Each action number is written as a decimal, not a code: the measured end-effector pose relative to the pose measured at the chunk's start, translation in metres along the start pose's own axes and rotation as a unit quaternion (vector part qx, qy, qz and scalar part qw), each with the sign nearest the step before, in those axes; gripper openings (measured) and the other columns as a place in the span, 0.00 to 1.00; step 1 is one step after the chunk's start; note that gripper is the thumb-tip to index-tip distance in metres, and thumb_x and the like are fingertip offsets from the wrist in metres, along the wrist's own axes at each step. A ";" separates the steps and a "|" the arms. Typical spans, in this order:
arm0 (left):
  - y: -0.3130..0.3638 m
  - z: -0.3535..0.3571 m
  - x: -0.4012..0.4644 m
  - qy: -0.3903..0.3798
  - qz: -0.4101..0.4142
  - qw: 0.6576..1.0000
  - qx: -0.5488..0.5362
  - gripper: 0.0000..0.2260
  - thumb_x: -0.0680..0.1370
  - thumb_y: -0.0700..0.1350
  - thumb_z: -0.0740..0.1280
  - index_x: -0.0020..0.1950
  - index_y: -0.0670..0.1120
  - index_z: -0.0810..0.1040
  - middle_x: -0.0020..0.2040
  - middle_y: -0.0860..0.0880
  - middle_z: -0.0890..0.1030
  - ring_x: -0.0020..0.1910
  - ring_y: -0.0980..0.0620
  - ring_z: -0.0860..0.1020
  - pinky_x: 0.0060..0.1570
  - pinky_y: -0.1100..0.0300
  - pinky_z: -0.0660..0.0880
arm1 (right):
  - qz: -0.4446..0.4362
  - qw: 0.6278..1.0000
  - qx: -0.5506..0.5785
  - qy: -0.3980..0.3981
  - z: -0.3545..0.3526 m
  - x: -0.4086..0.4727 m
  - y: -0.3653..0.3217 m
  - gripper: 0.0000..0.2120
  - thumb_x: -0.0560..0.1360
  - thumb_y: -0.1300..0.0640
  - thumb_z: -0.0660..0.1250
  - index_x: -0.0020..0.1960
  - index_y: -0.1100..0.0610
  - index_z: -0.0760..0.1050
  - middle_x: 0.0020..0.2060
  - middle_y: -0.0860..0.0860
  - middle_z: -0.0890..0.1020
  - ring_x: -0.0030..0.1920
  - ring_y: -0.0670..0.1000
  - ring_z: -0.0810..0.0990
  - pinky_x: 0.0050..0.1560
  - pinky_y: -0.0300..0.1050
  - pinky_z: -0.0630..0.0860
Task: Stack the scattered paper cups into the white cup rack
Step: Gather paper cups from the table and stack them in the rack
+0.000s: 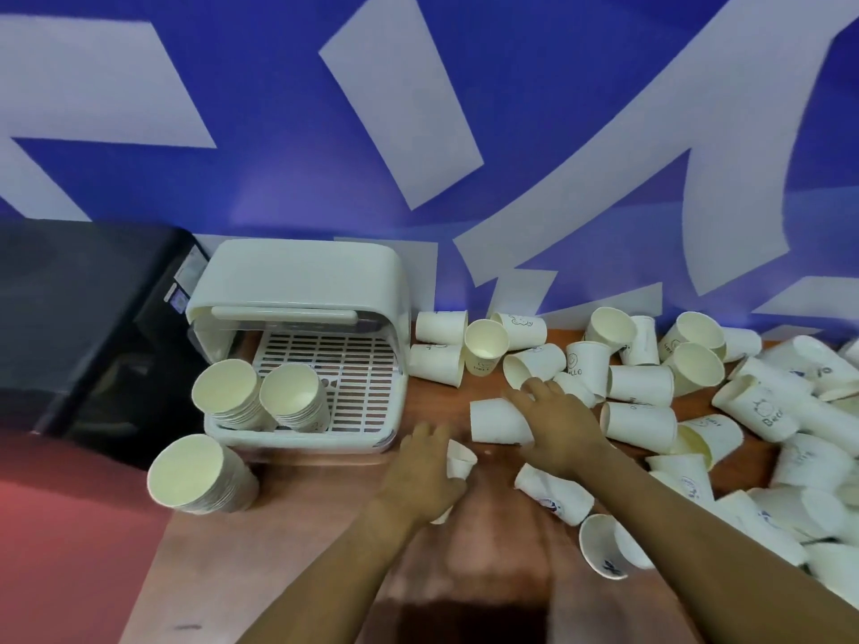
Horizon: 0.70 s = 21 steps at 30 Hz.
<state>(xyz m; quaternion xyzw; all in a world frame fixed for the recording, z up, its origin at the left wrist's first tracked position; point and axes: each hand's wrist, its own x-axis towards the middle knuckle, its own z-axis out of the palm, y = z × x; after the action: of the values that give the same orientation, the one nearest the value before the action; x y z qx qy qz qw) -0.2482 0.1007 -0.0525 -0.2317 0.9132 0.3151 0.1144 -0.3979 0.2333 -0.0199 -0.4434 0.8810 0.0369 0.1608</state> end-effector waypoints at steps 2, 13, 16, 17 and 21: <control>-0.001 -0.004 -0.009 0.008 0.010 1.000 -0.009 0.24 0.71 0.47 0.69 0.65 0.46 0.67 0.60 0.46 0.68 0.59 0.45 0.71 0.55 0.56 0.69 | 0.007 1.000 0.021 0.012 -0.004 -0.011 -0.006 0.35 0.69 0.46 0.68 0.73 0.48 0.59 0.65 0.50 0.67 0.62 0.52 0.69 0.55 0.47 0.72; -0.036 -0.032 -0.062 0.036 0.039 0.997 -0.055 0.40 0.68 0.48 0.74 0.75 0.45 0.59 0.60 0.50 0.58 0.63 0.49 0.67 0.64 0.67 0.63 | 0.032 0.993 0.115 0.022 -0.019 -0.039 -0.060 0.38 0.66 0.43 0.69 0.73 0.47 0.59 0.62 0.51 0.65 0.60 0.54 0.71 0.55 0.51 0.75; -0.046 -0.044 -0.074 0.056 0.045 0.997 -0.042 0.38 0.67 0.52 0.74 0.74 0.47 0.63 0.58 0.51 0.58 0.61 0.49 0.69 0.64 0.61 0.68 | 0.022 0.993 0.116 0.026 -0.021 -0.041 -0.079 0.40 0.66 0.42 0.69 0.74 0.47 0.57 0.63 0.50 0.66 0.63 0.54 0.69 0.58 0.49 0.73; -0.048 -0.050 -0.078 0.062 0.047 0.996 -0.035 0.37 0.67 0.52 0.74 0.73 0.48 0.63 0.59 0.50 0.59 0.60 0.48 0.69 0.63 0.59 0.69 | 0.018 0.992 0.118 0.029 -0.022 -0.041 -0.086 0.40 0.66 0.42 0.69 0.74 0.47 0.57 0.63 0.50 0.67 0.64 0.53 0.68 0.57 0.47 0.72; -0.061 -0.074 -0.093 0.103 0.060 0.993 -0.001 0.35 0.68 0.54 0.73 0.72 0.48 0.64 0.63 0.48 0.61 0.62 0.47 0.68 0.63 0.57 0.69 | 0.014 0.991 0.124 0.037 -0.028 -0.040 -0.112 0.37 0.66 0.43 0.69 0.71 0.49 0.59 0.65 0.49 0.68 0.64 0.53 0.67 0.53 0.45 0.68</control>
<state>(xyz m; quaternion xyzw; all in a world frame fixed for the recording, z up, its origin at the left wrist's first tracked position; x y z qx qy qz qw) -0.1426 0.0447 0.0059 -0.2081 0.9319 0.2970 0.0001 -0.2942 0.1906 0.0283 -0.4083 0.8904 -0.0872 0.1811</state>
